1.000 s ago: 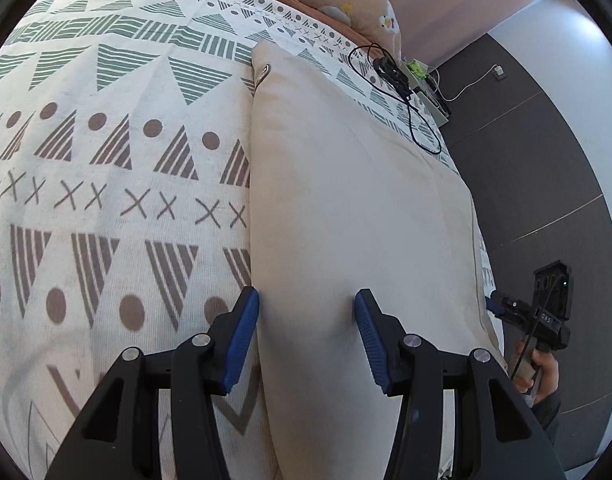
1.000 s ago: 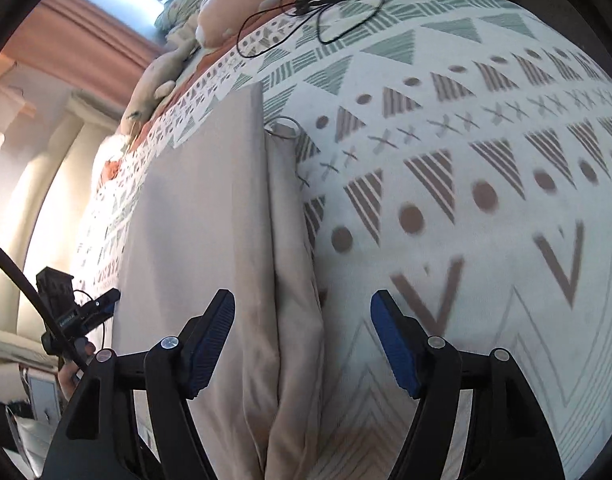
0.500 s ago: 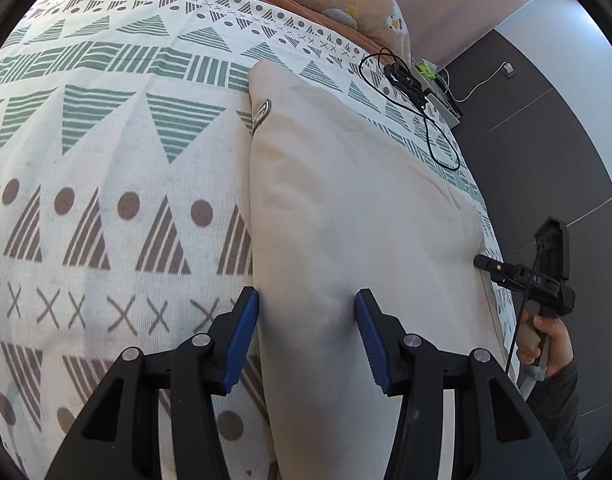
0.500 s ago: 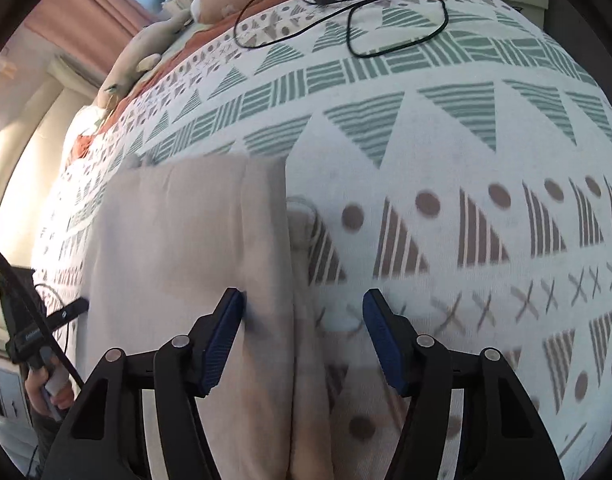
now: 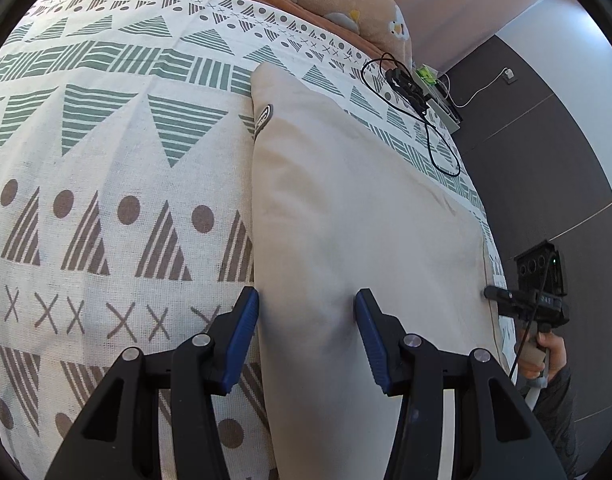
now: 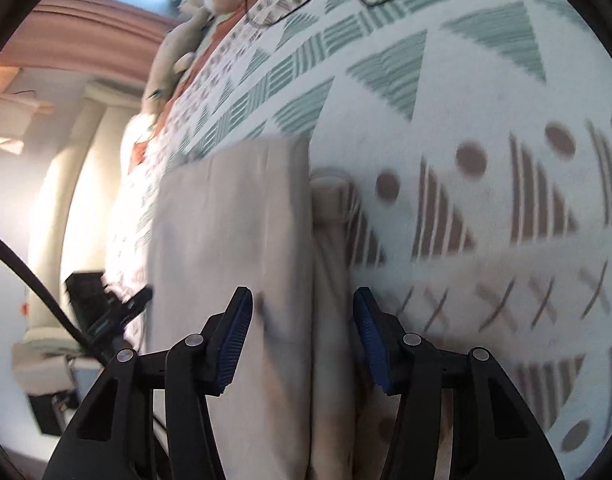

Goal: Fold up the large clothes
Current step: 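Grasp the folded jacket with both tools and lift it off the bed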

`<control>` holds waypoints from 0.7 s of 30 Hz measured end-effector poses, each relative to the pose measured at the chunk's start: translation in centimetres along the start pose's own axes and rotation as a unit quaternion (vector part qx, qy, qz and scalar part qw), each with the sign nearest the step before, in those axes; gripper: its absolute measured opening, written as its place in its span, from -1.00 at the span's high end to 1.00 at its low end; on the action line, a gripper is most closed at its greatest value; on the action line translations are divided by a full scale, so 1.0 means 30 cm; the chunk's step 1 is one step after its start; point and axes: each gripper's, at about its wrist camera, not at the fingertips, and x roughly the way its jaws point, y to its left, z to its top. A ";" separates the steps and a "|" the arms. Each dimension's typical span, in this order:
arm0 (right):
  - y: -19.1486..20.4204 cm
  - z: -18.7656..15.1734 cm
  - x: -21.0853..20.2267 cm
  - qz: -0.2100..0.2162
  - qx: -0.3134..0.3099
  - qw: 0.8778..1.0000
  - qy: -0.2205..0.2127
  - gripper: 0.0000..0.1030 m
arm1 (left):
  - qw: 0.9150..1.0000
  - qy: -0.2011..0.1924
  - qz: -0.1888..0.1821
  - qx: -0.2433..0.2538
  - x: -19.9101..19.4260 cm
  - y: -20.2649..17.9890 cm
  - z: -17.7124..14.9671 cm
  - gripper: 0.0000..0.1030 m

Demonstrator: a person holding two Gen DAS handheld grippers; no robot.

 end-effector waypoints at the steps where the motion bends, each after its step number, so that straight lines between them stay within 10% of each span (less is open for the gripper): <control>1: -0.006 -0.017 0.009 0.015 0.001 1.000 0.009 0.02 | 1.000 0.000 0.001 0.000 0.002 -0.002 0.003 0.01; 15: 0.006 0.033 0.225 0.070 0.016 0.997 0.015 0.15 | 0.999 0.002 0.033 0.013 0.082 -0.020 0.114 0.07; 21: 0.079 0.009 0.192 0.028 -0.011 1.000 0.000 0.70 | 0.999 -0.009 0.044 0.020 0.067 -0.054 0.107 0.42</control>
